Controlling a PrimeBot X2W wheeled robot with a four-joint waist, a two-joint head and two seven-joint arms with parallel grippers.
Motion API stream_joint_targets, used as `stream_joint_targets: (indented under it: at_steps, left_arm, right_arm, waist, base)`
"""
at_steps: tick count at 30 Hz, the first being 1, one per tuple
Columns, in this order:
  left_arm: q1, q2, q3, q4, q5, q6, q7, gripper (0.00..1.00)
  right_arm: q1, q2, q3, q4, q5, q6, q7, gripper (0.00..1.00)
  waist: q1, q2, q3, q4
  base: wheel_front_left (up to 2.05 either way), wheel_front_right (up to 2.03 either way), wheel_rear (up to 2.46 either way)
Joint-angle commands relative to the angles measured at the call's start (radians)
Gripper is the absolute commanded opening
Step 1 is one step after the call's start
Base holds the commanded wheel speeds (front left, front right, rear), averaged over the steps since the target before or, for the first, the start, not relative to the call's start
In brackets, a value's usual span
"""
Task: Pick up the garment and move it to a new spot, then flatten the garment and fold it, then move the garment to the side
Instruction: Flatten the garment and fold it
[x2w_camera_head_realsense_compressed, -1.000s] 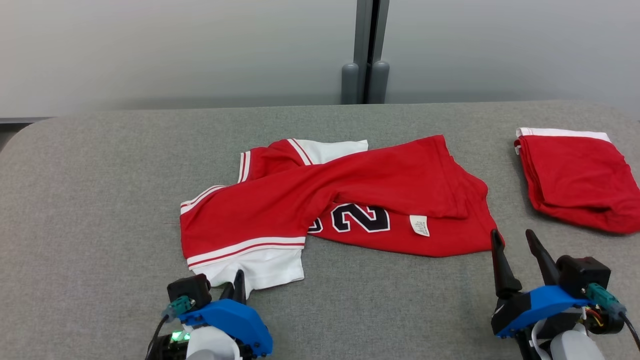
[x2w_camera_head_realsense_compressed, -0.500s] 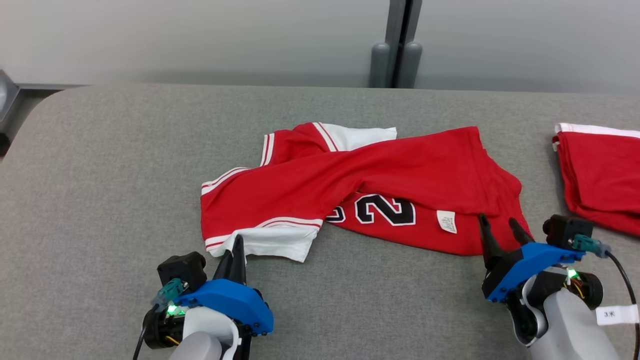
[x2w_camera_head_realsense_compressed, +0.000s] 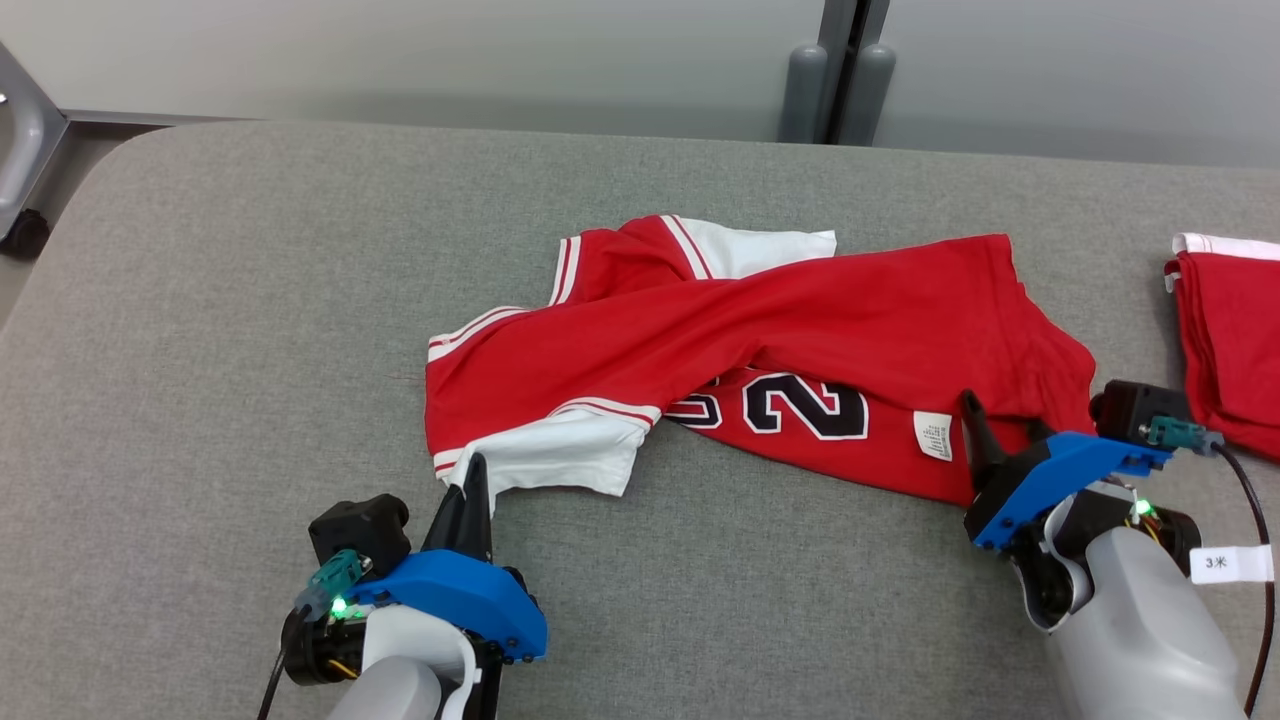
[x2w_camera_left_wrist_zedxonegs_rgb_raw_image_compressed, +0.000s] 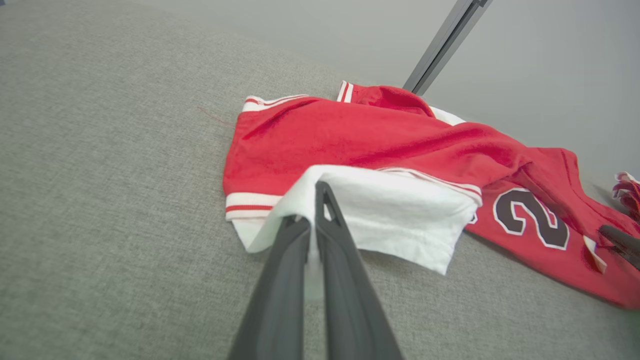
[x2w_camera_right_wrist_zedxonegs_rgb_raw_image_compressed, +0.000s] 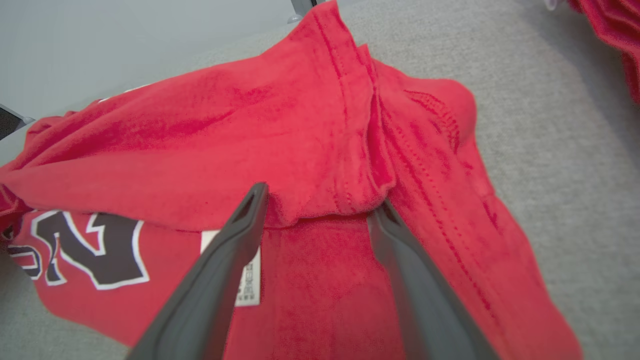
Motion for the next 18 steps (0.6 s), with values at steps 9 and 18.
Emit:
stream_joint_targets:
  at_steps: [9,18]
  left_arm:
    - [-0.012,0.013,-0.002,-0.019,0.004,0.006,-0.001,0.00]
    - [-0.005,0.024,0.006,-0.031,0.001,0.002,-0.023,0.00]
  right_arm:
    - [-0.092,-0.015,-0.045,0.089,-0.060,0.000,-0.028,0.98]
    - [-0.141,-0.015,-0.075,0.149,-0.130,0.000,-0.081,0.00]
  waist:
    - [0.0000,0.0000,0.015,0.013]
    - [0.0000,0.0000,-0.002,0.009]
  base:
    - [0.00,0.00,0.00]
    - [0.00,0.00,0.00]
